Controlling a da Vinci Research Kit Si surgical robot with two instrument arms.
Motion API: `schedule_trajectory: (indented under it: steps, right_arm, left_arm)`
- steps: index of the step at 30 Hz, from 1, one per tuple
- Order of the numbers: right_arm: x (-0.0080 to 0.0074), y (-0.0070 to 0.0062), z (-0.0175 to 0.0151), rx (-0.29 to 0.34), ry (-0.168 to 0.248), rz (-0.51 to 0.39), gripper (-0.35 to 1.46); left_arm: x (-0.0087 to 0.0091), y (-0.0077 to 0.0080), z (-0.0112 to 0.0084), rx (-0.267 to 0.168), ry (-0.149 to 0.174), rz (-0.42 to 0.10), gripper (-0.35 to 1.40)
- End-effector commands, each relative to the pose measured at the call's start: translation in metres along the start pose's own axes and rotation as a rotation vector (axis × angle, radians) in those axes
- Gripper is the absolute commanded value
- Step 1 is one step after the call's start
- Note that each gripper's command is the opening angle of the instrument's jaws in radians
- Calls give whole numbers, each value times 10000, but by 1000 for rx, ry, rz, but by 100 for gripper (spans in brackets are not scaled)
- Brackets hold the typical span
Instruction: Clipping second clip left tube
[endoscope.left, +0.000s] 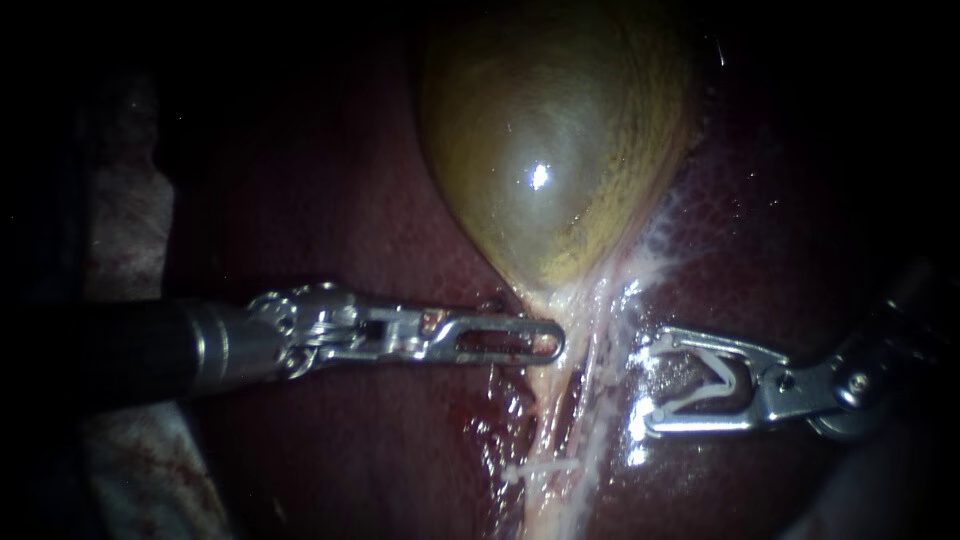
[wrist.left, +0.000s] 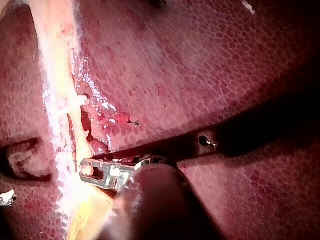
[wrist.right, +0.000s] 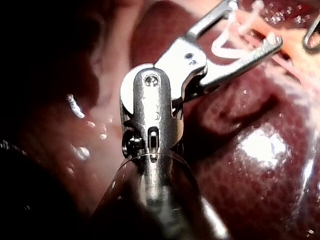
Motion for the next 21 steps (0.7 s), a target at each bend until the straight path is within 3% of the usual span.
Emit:
schedule_trajectory:
  steps: [1, 9, 21]
  right_arm:
    - [0, 0, 0, 0, 0, 0, 60]
    - [1, -1, 2, -1, 0, 0, 60]
    - [5, -12, 16, -14, 3, 42, 60]
  left_arm:
    - [0, 0, 0, 0, 0, 0, -35]
    - [-1, 3, -1, 0, 0, -1, -35]
    - [6, 36, -12, 1, -17, -12, -35]
